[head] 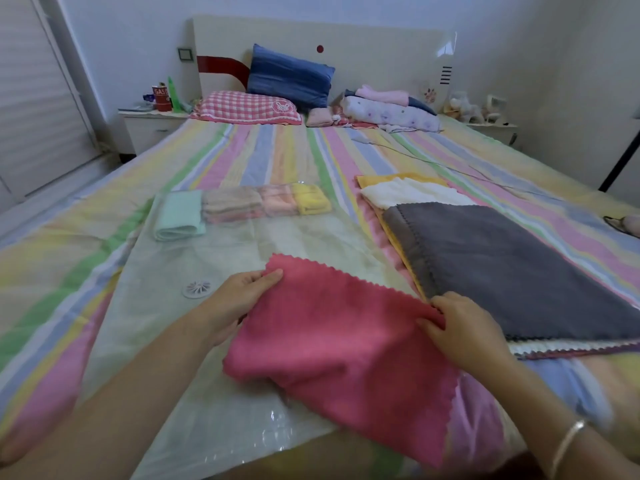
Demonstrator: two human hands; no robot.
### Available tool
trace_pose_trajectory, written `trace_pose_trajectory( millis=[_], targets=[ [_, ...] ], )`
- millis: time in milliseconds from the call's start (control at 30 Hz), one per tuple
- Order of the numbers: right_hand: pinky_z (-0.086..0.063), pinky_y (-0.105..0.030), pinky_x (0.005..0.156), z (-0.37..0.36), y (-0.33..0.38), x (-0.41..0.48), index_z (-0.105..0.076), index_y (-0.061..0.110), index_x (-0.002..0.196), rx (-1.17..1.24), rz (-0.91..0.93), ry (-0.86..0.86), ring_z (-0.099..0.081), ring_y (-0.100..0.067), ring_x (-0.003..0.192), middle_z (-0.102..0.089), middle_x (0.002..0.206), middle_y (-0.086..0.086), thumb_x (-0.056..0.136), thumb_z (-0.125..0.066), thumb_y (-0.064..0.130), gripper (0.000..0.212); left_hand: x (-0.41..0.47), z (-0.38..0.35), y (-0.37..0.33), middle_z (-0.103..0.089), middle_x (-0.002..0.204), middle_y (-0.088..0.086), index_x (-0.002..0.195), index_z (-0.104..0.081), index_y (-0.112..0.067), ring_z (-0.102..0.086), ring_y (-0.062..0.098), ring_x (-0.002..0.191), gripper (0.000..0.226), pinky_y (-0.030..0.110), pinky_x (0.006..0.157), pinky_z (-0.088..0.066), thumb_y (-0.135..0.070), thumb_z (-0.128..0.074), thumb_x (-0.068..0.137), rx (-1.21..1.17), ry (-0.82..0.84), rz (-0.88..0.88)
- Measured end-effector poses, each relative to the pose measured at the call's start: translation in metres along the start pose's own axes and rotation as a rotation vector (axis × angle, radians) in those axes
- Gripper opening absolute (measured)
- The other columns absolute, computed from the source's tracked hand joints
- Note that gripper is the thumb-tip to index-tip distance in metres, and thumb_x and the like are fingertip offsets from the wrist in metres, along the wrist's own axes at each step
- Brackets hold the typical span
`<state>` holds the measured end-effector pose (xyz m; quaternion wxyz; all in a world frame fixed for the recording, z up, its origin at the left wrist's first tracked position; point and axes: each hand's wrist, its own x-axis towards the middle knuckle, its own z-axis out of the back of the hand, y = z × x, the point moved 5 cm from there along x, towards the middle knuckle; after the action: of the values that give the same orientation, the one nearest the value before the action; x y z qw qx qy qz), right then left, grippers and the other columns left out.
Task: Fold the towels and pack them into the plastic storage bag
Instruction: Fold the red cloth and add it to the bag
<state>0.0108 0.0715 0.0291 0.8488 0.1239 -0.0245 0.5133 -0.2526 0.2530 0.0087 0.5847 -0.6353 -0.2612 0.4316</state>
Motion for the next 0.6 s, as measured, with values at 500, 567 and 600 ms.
trace_pose_trajectory(
  millis=[500, 567, 600],
  targets=[
    [-0.036, -0.029, 0.068, -0.029, 0.003, 0.015, -0.058, 0.027, 0.091, 0.074, 0.011, 0.026, -0.056, -0.017, 0.095, -0.06, 0.094, 0.008, 0.085, -0.063, 0.036, 0.012, 0.021, -0.069, 0.021, -0.069, 0.088, 0.008, 0.09, -0.072, -0.006, -0.064, 0.02, 0.086, 0.027, 0.036, 0.094, -0.047, -0.032, -0.065, 0.087, -0.019, 0.479, 0.542],
    [-0.037, -0.03, 0.066, -0.028, 0.003, 0.016, -0.058, 0.027, 0.084, 0.208, -0.017, 0.016, -0.058, -0.014, 0.088, -0.063, 0.087, 0.011, 0.083, -0.066, 0.034, 0.01, 0.019, -0.077, 0.016, -0.071, 0.095, 0.006, 0.09, -0.075, -0.011, -0.066, 0.019, 0.091, 0.051, 0.034, 0.099, -0.047, -0.058, -0.058, 0.085, -0.095, 0.52, 0.513],
    [-0.039, -0.03, 0.066, -0.028, 0.002, 0.017, -0.061, 0.026, 0.082, 0.278, -0.032, 0.014, -0.059, -0.013, 0.085, -0.064, 0.084, 0.012, 0.083, -0.067, 0.032, 0.009, 0.017, -0.077, 0.014, -0.072, 0.096, 0.006, 0.09, -0.076, -0.012, -0.068, 0.018, 0.091, 0.059, 0.033, 0.098, -0.049, -0.066, -0.053, 0.081, -0.079, 0.526, 0.504]
  ],
)
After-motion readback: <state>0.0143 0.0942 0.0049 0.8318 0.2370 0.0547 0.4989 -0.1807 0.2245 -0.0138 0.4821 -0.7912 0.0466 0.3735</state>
